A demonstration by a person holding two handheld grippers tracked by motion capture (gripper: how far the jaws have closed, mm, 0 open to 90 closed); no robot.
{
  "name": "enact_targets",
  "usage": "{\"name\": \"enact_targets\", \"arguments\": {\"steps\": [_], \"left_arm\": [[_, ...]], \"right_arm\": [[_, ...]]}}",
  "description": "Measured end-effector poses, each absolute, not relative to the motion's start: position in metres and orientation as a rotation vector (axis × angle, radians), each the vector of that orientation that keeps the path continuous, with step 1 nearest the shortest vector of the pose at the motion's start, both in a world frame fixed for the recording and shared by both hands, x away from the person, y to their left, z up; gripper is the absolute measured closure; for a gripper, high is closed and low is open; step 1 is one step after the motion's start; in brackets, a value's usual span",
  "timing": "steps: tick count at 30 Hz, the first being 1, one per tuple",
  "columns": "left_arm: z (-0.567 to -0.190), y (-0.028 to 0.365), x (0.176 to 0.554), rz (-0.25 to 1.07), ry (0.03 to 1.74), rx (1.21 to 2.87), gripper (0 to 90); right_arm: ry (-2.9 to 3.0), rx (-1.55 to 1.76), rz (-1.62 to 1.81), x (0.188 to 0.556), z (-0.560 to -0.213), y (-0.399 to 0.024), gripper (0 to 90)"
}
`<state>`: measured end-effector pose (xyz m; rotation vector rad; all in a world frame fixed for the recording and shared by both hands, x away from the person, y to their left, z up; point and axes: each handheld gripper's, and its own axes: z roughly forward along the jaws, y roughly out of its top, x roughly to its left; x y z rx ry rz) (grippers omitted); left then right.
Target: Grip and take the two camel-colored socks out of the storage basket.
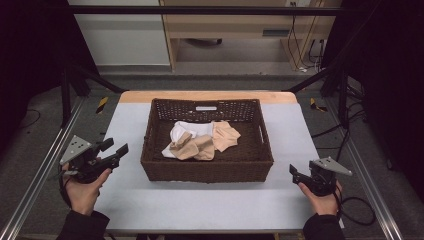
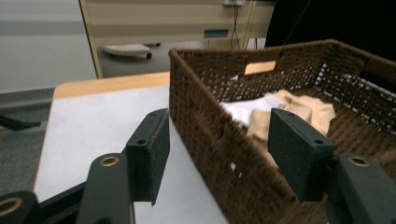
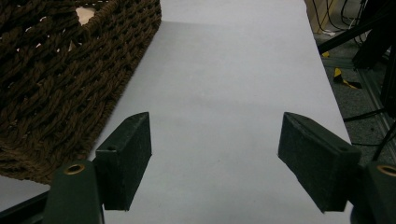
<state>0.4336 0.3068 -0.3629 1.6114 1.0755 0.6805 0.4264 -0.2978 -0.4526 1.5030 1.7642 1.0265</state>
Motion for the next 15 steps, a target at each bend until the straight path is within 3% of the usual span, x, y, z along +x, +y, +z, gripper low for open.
{"name": "enact_targets", "arguments": {"steps": [15], "left_arm": [[-0.342,0.260,0.456,0.638,0.998,1.644,38.8]], "right_arm": [[1.756,1.501,1.042,0.426,-0.452,-0.299,26.0]]}}
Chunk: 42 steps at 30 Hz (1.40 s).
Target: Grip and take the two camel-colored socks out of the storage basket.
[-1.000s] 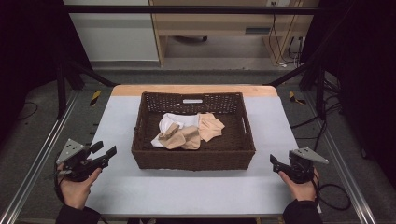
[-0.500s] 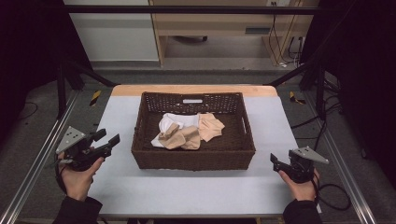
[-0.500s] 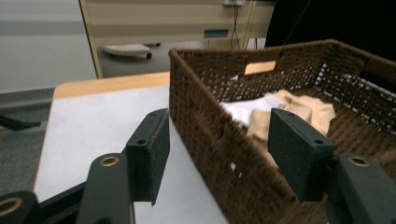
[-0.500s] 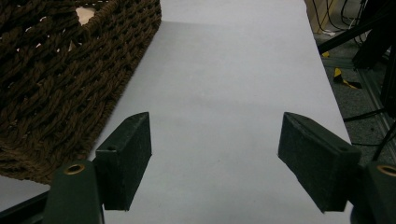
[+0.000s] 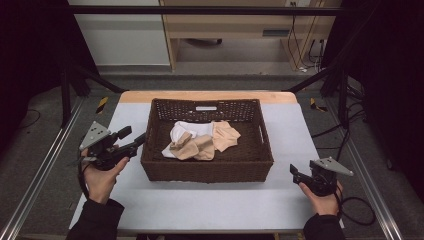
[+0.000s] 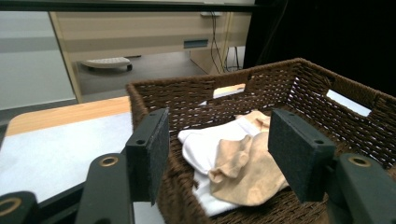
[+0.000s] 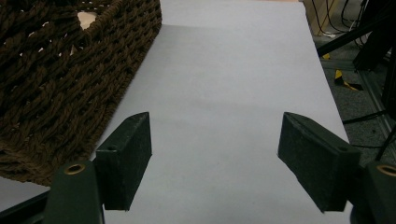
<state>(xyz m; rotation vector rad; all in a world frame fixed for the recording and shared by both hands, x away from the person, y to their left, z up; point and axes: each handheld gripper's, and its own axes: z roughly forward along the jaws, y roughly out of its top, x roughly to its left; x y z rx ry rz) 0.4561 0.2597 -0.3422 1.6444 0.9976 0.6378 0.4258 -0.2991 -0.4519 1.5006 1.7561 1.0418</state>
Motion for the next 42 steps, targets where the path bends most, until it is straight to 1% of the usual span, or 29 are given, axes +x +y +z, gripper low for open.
{"name": "enact_targets", "arguments": {"steps": [5,24,35,42], "left_arm": [[-0.337,0.242,0.466,0.626,0.974,1.667,39.1],[-0.330,0.200,0.509,0.644,0.976,1.743,39.1],[-0.336,0.179,0.529,0.652,0.963,1.753,39.8],[-0.356,0.166,0.544,0.649,0.994,1.805,39.8]], "right_arm": [[1.753,1.501,1.040,0.426,-0.452,-0.299,26.5],[1.757,1.499,1.039,0.427,-0.452,-0.301,27.1],[1.754,1.496,1.043,0.428,-0.452,-0.302,28.1],[1.753,1.496,1.047,0.428,-0.452,-0.301,28.6]]}}
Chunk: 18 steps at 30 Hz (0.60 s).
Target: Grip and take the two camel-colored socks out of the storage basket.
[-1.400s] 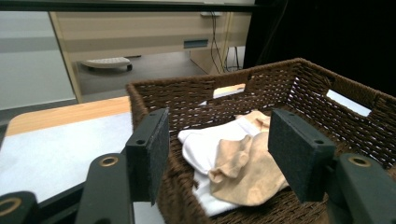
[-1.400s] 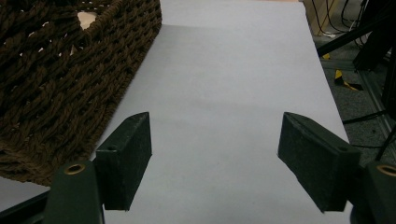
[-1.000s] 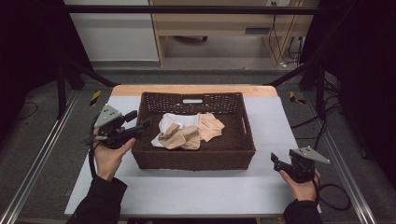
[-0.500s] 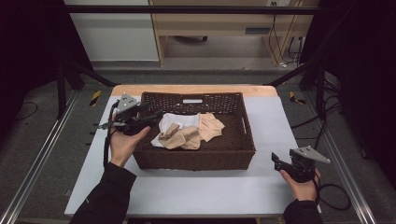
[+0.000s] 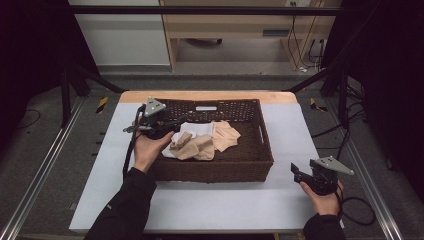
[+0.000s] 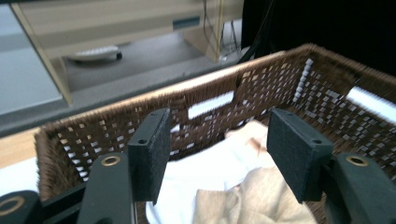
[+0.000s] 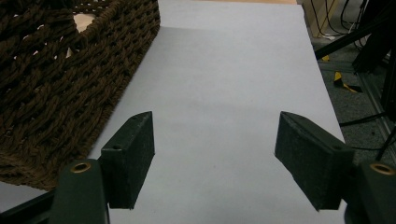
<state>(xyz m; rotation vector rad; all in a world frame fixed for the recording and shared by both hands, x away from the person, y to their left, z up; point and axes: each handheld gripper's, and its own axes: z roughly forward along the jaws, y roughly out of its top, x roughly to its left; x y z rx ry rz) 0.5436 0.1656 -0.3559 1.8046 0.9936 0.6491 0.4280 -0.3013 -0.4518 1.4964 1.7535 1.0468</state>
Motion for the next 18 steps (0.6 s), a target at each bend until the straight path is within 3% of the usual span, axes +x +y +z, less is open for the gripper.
{"name": "enact_targets", "arguments": {"steps": [18], "left_arm": [[-0.402,0.159,0.553,0.611,1.007,1.926,41.0]], "right_arm": [[1.767,1.482,1.035,0.428,-0.453,-0.300,29.4]]}}
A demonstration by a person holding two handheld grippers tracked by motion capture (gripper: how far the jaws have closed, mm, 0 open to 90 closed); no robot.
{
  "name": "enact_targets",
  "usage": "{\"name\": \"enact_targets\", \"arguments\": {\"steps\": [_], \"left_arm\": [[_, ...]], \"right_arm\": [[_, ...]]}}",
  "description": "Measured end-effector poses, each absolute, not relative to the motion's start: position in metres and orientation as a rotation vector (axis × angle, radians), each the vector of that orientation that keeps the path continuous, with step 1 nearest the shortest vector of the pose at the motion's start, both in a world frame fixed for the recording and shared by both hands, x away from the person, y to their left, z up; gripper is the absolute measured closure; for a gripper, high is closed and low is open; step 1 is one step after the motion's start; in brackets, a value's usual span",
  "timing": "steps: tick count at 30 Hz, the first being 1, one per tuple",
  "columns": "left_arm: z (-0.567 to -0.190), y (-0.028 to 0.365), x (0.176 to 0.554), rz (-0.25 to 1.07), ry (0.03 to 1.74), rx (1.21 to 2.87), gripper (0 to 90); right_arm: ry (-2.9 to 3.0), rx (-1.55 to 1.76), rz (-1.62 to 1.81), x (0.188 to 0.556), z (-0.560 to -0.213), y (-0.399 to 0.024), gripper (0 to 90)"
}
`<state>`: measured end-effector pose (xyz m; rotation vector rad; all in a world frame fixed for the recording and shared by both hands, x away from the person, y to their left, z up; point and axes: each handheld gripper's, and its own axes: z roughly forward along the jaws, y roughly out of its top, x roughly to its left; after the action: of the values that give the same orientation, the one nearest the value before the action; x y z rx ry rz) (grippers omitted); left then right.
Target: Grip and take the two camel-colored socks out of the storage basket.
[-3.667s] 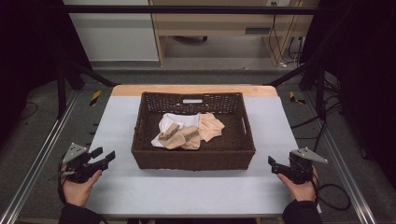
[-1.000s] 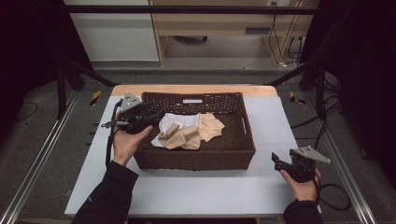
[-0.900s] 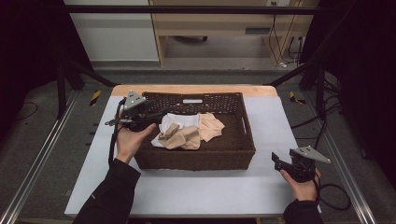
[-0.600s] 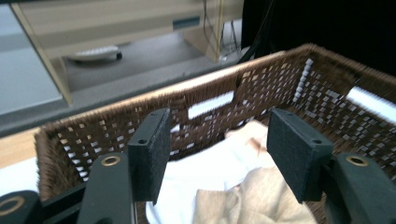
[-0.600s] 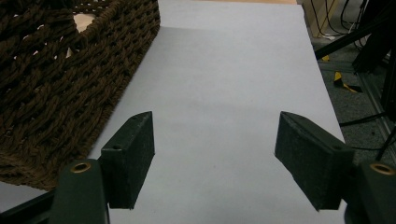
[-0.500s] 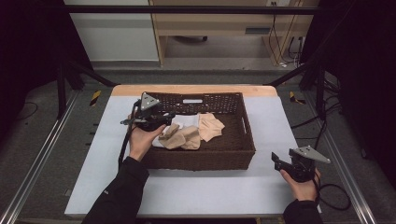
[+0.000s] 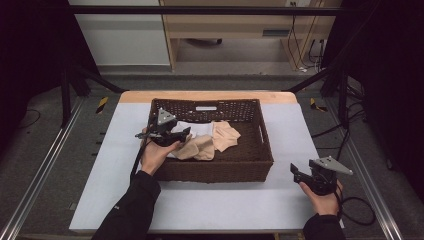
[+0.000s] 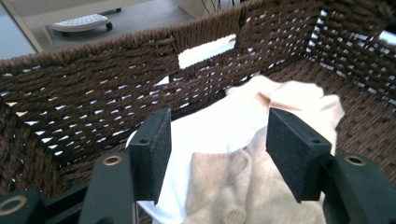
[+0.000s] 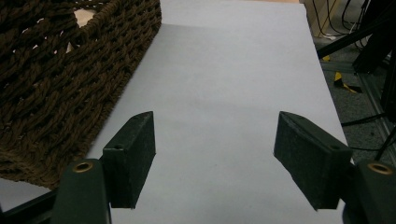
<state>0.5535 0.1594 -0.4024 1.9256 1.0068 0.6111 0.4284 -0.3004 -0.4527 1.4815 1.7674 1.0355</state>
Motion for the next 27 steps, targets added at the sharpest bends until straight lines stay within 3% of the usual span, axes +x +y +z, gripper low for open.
{"name": "enact_targets", "arguments": {"steps": [10,19,27], "left_arm": [[-0.412,0.152,0.552,0.644,1.006,2.055,45.1],[-0.415,0.150,0.553,0.590,0.994,2.105,49.5],[-0.418,0.147,0.555,0.555,1.013,2.168,63.0]], "right_arm": [[1.776,1.462,1.008,0.428,-0.453,-0.300,30.5],[1.786,1.460,0.988,0.428,-0.455,-0.299,31.0],[1.793,1.461,0.990,0.428,-0.455,-0.299,31.6]]}}
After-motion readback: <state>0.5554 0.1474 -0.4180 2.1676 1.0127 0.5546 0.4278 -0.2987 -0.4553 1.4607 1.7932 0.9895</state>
